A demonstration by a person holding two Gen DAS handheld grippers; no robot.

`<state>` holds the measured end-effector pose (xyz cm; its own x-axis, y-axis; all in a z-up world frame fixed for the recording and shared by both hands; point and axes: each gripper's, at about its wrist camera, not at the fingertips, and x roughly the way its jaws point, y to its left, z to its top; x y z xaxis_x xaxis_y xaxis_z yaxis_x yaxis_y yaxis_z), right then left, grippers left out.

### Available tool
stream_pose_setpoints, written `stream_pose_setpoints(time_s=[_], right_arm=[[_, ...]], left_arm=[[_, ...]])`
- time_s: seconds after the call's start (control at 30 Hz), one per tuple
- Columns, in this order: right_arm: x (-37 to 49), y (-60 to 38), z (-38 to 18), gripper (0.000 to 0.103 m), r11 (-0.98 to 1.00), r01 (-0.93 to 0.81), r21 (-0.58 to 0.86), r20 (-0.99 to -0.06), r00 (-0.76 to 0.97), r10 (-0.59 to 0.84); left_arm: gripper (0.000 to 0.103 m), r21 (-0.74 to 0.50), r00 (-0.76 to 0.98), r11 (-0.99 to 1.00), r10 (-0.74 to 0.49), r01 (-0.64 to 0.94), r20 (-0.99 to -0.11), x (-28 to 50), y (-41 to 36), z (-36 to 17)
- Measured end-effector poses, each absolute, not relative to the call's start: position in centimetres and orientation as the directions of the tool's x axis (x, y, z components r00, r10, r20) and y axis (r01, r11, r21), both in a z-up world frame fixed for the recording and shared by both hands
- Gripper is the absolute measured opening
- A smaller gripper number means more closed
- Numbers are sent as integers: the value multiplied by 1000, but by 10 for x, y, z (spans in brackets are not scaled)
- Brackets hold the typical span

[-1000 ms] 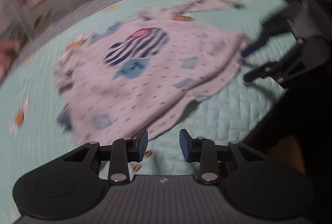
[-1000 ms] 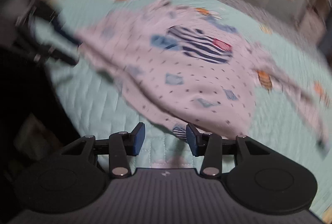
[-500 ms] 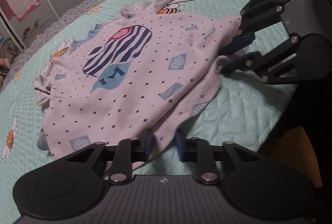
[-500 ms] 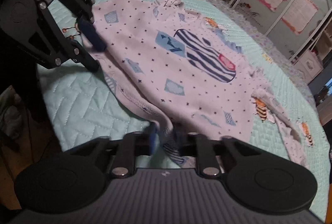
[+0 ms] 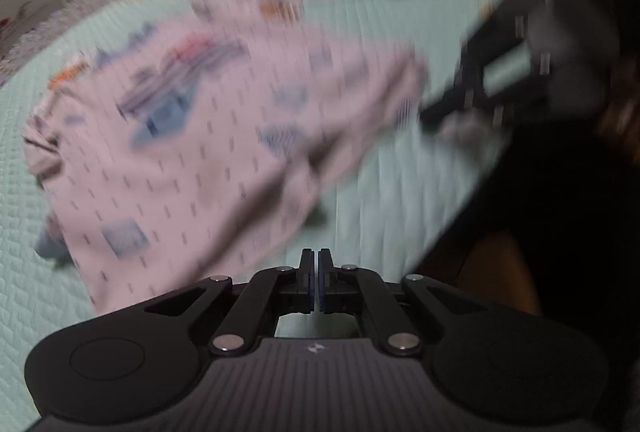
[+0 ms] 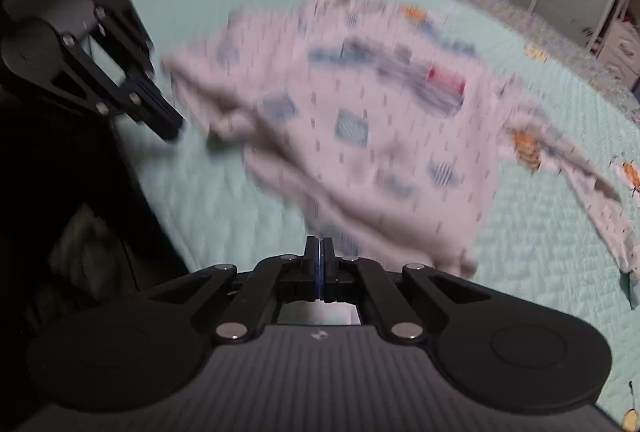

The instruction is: Fold clothes

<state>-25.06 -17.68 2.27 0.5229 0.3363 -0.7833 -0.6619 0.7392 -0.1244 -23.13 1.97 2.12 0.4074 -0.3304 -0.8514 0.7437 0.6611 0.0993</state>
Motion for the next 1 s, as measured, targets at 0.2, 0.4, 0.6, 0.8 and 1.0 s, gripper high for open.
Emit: stream_pose_setpoints(time_s=[0.2, 0.4, 0.6, 0.8, 1.0], right_arm=[[-249, -229, 35, 14, 910, -406, 84, -697, 629, 345], [-232, -289, 14, 35, 915, -136, 380, -663, 650, 372], [-213, -288, -2, 41, 889, -126, 440, -637, 654, 408], [-206, -281, -4, 10, 869, -153, 471, -615, 649, 448], [-231, -288, 33, 9, 899, -106, 425, -647, 659, 384]], left_arm=[[5, 129, 482, 687, -351, 715, -803, -240, 20, 32], [31, 282, 576, 629, -329, 725, -748, -248, 6, 27], [35, 360, 612, 591, -302, 721, -731, -239, -12, 13], [0, 309, 600, 642, -298, 701, -742, -219, -16, 11], [0, 157, 517, 670, -380, 725, -767, -223, 5, 32]])
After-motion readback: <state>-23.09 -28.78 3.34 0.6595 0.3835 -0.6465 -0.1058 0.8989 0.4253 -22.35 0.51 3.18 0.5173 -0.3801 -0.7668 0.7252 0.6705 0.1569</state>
